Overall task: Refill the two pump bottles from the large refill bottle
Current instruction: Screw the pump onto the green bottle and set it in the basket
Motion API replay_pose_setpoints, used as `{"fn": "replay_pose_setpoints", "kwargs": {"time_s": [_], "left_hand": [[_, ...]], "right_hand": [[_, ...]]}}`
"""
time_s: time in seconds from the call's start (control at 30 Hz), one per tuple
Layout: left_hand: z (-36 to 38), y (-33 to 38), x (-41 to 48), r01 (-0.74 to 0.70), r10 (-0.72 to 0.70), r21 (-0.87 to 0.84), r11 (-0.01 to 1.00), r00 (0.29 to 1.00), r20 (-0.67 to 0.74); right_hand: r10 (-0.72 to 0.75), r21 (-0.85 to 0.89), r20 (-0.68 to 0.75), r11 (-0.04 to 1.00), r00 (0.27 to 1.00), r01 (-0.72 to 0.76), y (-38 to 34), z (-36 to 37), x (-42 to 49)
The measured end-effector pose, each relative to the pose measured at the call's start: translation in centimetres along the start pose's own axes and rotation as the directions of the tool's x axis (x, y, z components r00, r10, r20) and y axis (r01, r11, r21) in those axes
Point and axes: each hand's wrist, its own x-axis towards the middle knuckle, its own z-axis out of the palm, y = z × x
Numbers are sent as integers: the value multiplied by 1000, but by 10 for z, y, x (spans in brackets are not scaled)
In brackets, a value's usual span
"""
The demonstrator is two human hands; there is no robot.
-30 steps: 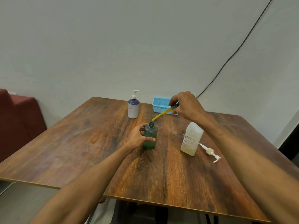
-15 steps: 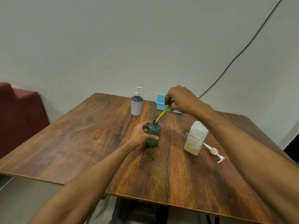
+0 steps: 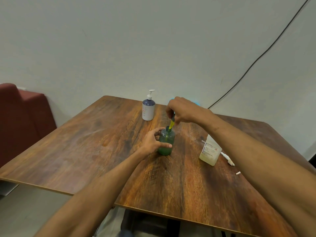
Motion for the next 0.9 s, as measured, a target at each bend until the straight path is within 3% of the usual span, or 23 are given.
{"fn": "replay_pose_setpoints", "kwargs": {"time_s": [0.5,0.83,0.9], "left_hand": [[-1,-8,6,9,-8,61,998,1000,-11],[-2,-7,5,24,-24,65,998,1000,3],[-3,-6,4,33,-33,60,998,999,2]], "right_hand": [[-46,143,103,989,994,31,-1,24,16],[50,172,25,984,998,-54,7,40,20],[92,276,46,956,995,-101,11,38,16]]}}
